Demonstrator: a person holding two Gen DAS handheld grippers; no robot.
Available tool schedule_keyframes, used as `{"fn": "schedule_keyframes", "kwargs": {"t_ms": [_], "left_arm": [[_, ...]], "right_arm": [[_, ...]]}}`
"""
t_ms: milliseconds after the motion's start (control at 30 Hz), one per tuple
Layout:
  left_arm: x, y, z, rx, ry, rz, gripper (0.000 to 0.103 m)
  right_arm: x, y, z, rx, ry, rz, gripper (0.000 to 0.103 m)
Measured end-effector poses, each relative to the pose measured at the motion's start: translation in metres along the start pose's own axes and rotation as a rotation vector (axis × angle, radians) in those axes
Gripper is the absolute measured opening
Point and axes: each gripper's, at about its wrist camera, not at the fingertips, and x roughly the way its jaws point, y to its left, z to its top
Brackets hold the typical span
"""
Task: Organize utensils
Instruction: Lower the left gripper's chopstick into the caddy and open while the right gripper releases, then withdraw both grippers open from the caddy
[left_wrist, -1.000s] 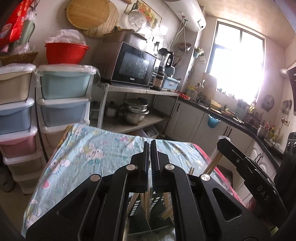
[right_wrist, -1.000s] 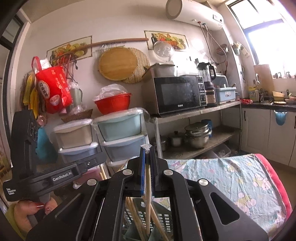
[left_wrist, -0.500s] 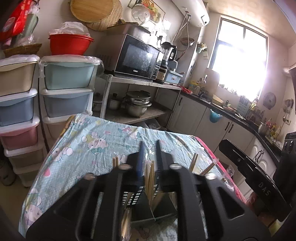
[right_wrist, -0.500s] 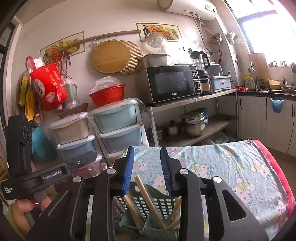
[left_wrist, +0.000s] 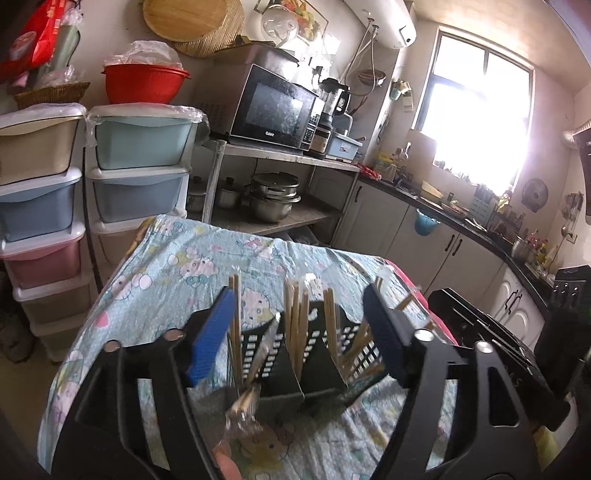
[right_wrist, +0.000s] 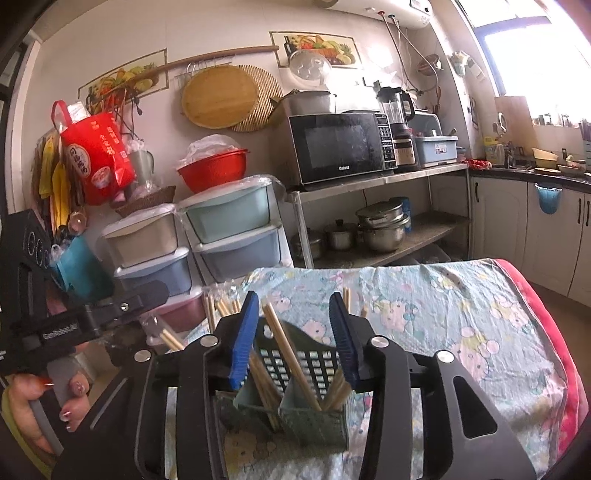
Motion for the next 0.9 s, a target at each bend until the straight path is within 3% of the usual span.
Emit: {"fn": "schedule_keyframes", "kwargs": {"t_ms": [133, 300, 767, 900], "left_arm": [[-0.009, -0.003, -0.008, 0.003, 0.01, -0.005, 0.08], [-0.015, -0.005, -0.021, 0.008, 0.033, -0.009, 0.092], [-0.027, -0.002, -0.066, -0.014, 0.093, 0.01, 0.092], [-0.032, 0.0, -0.075, -0.022, 0.057, 0.022, 0.092]], "right_arm": [[-0.009, -0.001, -0.007, 0.002, 0.013, -0.001, 0.045], [-0.019, -0.003, -0.015, 0.007, 0.027, -0.003, 0.058], [-0.038, -0.004, -0.05, -0.007, 0.107, 0.003, 0.08], [-0.042, -0.005, -0.061, -0.008, 0.117, -0.005, 0.083]]}}
